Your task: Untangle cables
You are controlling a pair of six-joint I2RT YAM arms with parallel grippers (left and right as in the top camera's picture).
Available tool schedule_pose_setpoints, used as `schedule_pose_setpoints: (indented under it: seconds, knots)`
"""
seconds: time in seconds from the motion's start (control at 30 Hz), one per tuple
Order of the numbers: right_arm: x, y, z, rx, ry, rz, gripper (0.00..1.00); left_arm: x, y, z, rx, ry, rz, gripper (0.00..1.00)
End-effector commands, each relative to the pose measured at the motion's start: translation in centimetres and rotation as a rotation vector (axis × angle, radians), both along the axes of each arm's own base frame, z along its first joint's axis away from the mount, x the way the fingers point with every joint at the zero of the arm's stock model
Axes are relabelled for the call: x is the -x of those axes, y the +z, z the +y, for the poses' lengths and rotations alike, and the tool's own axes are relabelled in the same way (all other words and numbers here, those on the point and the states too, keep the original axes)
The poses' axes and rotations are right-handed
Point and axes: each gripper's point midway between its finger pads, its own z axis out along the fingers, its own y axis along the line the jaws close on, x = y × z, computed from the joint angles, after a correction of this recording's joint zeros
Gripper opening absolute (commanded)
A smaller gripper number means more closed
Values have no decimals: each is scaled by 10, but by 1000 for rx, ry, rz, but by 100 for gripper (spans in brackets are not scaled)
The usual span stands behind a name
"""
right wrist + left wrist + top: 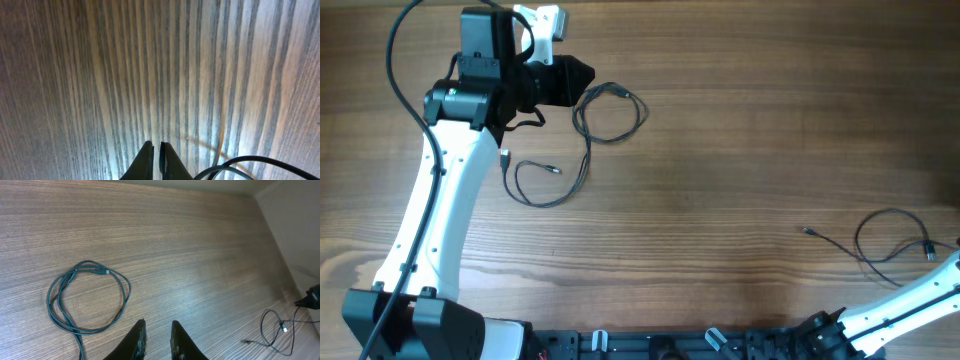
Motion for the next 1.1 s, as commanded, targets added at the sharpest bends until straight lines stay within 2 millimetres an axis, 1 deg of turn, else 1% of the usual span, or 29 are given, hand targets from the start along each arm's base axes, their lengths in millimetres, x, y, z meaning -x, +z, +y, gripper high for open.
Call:
schedule_pose_setpoints:
  seconds: [0.0, 0.1, 0.23, 0.3, 0.37, 0.5, 0.57, 0.6, 0.63, 0.7, 0.73, 0.77, 0.8, 0.87, 0.9, 0.93, 0.97, 1.0, 1.03, 1.07]
  knots:
    - [1, 4, -8, 32, -3, 15, 10, 0, 8, -2, 21, -6, -11, 18]
    - [-2, 17, -14, 62, -4, -4, 10, 0, 8, -2, 21, -6, -11, 18]
    - [-3, 45, -20, 118, -14, -42, 17, -1, 8, -2, 22, -6, -16, 18]
    - [-4, 58, -23, 147, -17, -61, 23, -1, 8, -2, 21, -6, -16, 19]
    - [-5, 72, -25, 176, -18, -80, 25, -1, 8, -2, 21, -6, -16, 19]
    - [-6, 91, -27, 214, -19, -107, 35, -1, 9, -2, 22, -7, -19, 19]
    - [-6, 96, -27, 223, -19, -113, 44, -1, 9, -2, 21, -7, -19, 19]
    - [-6, 98, -26, 227, -20, -115, 47, -1, 9, -2, 19, -9, -21, 19]
    - [-6, 99, -26, 228, -19, -117, 53, -1, 9, -2, 19, -9, -21, 19]
    - [-7, 99, -26, 225, -18, -123, 55, -1, 9, -2, 19, -9, -21, 19]
    - [-8, 99, -25, 222, -17, -128, 64, -1, 9, -2, 19, -9, -21, 19]
    - [-10, 98, -25, 217, -14, -138, 65, -1, 9, -2, 19, -9, -21, 19]
    - [-12, 98, -24, 210, -12, -149, 69, -1, 9, -2, 19, -9, -21, 19]
    - [-14, 99, -22, 204, -7, -162, 70, -1, 9, -2, 19, -9, -21, 19]
    - [-14, 100, -22, 206, -6, -164, 82, -1, 9, -2, 19, -9, -20, 19]
    - [-15, 102, -22, 206, -5, -170, 86, -1, 9, -2, 19, -9, -20, 19]
    - [-16, 104, -21, 204, -2, -182, 86, -1, 9, -2, 20, -9, -20, 19]
    - [-18, 106, -20, 202, -1, -194, 92, -1, 9, -2, 20, -9, -20, 19]
    - [-21, 107, -18, 194, 5, -212, 99, -1, 9, -2, 19, -9, -20, 19]
    - [-24, 109, -15, 183, 10, -230, 99, -1, 9, -2, 20, -9, -20, 19]
